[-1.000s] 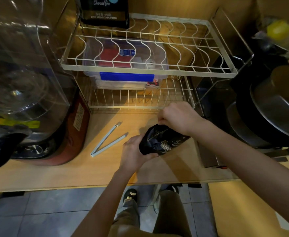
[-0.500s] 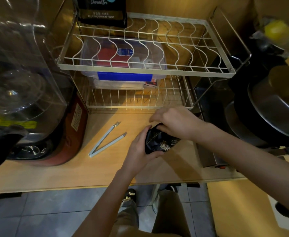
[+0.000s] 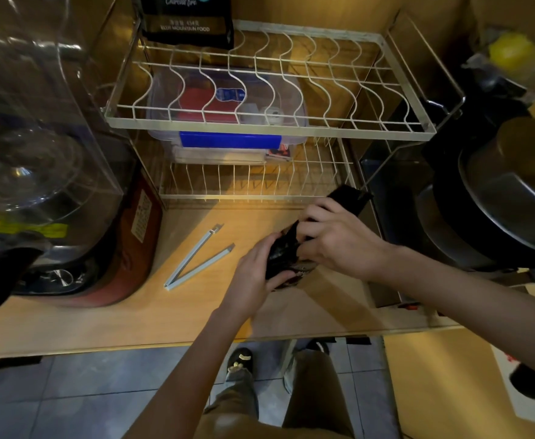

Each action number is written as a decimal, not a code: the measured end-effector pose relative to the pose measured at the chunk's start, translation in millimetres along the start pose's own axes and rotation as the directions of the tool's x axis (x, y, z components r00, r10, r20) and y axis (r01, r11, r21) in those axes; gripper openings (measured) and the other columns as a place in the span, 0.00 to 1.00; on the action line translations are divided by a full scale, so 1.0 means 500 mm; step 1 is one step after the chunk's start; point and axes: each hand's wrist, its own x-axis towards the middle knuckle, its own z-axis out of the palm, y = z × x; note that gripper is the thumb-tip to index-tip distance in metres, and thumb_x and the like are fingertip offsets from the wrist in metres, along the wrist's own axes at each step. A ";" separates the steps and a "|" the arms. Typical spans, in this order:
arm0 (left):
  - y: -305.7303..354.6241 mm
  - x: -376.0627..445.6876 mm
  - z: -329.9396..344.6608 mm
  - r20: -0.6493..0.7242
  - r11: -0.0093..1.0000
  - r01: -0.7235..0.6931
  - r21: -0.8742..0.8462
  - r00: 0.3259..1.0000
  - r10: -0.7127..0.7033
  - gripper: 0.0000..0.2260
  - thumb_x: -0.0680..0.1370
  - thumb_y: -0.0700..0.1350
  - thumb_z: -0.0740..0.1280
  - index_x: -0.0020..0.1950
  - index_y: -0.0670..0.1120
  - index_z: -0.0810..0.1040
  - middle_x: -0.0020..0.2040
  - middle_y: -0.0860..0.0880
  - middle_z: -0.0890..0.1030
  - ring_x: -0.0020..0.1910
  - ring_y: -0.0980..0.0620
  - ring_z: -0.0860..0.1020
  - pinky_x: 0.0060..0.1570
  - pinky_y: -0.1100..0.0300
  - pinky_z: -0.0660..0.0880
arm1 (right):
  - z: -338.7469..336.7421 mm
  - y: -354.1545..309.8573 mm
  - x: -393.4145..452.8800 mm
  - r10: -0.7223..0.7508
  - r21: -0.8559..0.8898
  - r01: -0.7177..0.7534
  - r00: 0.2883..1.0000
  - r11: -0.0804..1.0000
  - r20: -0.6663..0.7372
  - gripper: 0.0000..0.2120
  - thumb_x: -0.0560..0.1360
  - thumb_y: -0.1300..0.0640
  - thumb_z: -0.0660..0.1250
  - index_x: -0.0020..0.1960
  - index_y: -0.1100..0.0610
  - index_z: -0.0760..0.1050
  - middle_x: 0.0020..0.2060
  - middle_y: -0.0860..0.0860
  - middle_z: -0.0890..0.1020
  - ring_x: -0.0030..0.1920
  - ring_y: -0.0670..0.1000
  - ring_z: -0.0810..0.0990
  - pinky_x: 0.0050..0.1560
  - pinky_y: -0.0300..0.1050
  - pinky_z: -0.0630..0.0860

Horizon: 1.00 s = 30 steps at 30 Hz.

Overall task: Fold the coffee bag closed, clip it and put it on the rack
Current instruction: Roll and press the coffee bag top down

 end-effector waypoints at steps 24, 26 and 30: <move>0.024 -0.007 -0.024 0.065 0.908 0.183 -0.377 0.983 -0.171 0.16 0.63 0.37 0.76 0.47 0.43 0.75 0.61 0.47 0.75 0.61 0.54 0.73 0.61 0.61 0.69 | -0.026 -0.038 -0.001 -0.035 -0.105 0.061 0.971 0.993 0.236 0.01 0.66 0.52 0.72 0.36 0.47 0.80 0.35 0.43 0.81 0.39 0.44 0.79 0.39 0.37 0.74; 0.028 -0.005 -0.021 0.073 0.918 0.182 -0.353 0.983 -0.167 0.18 0.62 0.37 0.76 0.48 0.42 0.76 0.59 0.49 0.76 0.58 0.58 0.74 0.59 0.64 0.70 | -0.030 -0.049 0.002 0.011 -0.076 0.010 0.960 0.997 0.279 0.02 0.71 0.52 0.68 0.41 0.49 0.80 0.40 0.46 0.82 0.43 0.47 0.79 0.41 0.41 0.74; 0.037 -0.004 -0.007 0.049 0.928 0.185 -0.324 0.983 -0.179 0.19 0.61 0.39 0.77 0.49 0.48 0.76 0.48 0.56 0.79 0.48 0.67 0.75 0.46 0.75 0.70 | -0.044 -0.042 0.032 0.121 -0.109 -0.092 0.947 0.990 0.297 0.09 0.77 0.58 0.60 0.55 0.55 0.75 0.52 0.52 0.78 0.55 0.53 0.72 0.50 0.48 0.74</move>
